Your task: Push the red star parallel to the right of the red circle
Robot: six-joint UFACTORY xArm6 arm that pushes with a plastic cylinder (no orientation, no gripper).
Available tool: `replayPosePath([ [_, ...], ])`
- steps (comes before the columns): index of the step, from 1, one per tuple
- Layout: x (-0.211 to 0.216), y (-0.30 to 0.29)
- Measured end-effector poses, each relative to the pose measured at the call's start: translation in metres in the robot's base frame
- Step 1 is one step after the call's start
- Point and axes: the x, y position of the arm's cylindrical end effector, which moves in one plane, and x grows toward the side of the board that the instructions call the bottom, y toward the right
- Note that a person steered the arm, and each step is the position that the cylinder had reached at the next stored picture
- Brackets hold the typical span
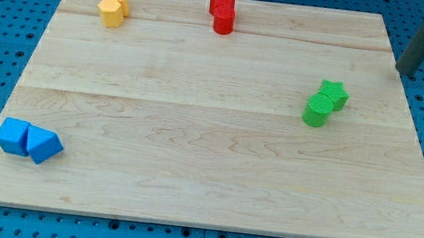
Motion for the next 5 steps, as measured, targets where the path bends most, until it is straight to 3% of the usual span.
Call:
replayPosePath([
  [2, -0.011, -0.012],
  [4, -0.024, -0.123],
  [5, 0.0, -0.197],
])
